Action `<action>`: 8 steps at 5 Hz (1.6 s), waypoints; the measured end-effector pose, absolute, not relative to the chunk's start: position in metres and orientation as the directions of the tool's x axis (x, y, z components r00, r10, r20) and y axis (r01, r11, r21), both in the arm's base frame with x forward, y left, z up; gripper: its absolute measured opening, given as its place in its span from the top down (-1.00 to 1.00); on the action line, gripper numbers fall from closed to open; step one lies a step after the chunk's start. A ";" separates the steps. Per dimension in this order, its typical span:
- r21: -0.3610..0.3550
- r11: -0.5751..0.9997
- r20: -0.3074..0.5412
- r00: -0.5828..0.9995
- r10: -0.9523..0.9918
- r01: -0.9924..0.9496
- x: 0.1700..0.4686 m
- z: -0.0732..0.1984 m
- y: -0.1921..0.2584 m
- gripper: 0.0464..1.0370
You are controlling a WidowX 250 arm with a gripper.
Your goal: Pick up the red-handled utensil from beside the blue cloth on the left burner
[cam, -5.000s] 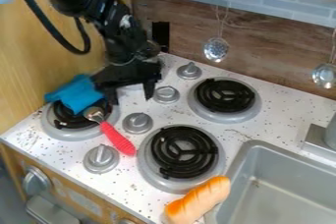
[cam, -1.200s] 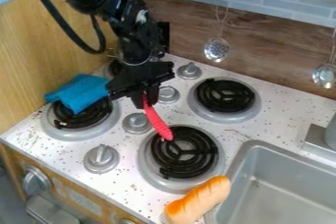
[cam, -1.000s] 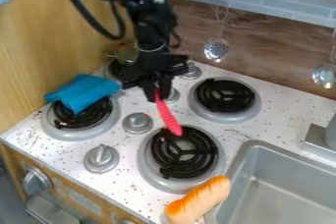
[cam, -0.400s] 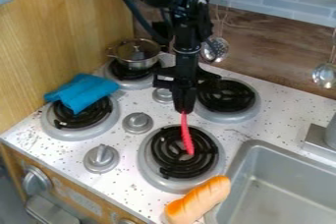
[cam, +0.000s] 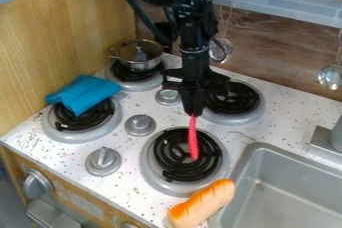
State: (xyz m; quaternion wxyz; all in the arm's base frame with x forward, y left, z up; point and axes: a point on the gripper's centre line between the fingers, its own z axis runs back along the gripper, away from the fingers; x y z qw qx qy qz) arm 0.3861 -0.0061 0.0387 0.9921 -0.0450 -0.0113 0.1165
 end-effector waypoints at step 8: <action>-0.256 0.966 0.119 0.993 0.011 0.020 0.349 0.111 0.027 -0.95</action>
